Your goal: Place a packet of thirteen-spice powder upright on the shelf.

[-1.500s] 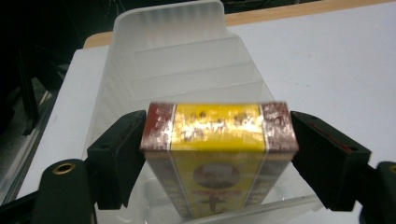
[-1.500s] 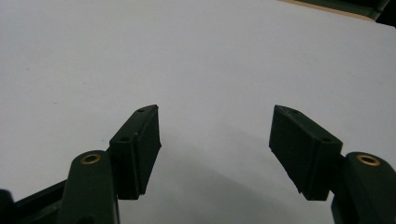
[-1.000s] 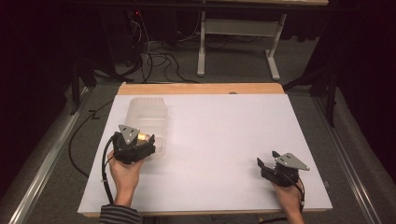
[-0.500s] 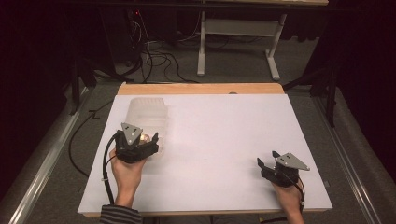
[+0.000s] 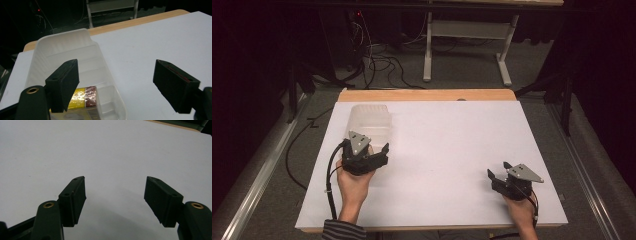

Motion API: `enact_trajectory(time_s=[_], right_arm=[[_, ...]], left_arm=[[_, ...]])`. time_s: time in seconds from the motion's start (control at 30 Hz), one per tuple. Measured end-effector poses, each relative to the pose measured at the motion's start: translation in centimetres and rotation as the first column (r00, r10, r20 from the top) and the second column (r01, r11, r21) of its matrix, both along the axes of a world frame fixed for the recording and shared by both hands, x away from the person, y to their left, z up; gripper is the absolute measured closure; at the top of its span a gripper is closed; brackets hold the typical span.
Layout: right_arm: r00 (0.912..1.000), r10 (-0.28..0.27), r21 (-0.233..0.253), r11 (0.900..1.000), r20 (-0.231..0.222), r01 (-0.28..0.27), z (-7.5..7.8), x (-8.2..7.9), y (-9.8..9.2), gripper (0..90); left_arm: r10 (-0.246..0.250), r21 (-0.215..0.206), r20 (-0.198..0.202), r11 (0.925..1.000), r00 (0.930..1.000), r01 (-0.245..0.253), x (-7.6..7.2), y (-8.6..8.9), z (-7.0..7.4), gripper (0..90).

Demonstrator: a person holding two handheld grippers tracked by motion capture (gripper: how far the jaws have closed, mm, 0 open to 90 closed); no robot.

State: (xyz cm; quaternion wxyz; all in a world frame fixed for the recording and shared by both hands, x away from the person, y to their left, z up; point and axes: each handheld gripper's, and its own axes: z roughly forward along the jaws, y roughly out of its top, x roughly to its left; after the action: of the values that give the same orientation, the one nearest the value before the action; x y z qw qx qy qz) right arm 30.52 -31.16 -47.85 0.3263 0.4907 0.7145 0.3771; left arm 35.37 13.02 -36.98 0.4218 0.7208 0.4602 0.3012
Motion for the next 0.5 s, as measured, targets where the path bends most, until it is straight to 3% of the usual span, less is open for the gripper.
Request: enact_trajectory(time_s=[0.5], right_arm=[[1.0,0.0,0.001,1.0,0.001,0.0,0.0,0.0,0.0,34.1]], left_arm=[[-0.06,-0.003,-0.005,0.9982,0.9982,0.06,-0.6,-1.8,0.2,21.8]])
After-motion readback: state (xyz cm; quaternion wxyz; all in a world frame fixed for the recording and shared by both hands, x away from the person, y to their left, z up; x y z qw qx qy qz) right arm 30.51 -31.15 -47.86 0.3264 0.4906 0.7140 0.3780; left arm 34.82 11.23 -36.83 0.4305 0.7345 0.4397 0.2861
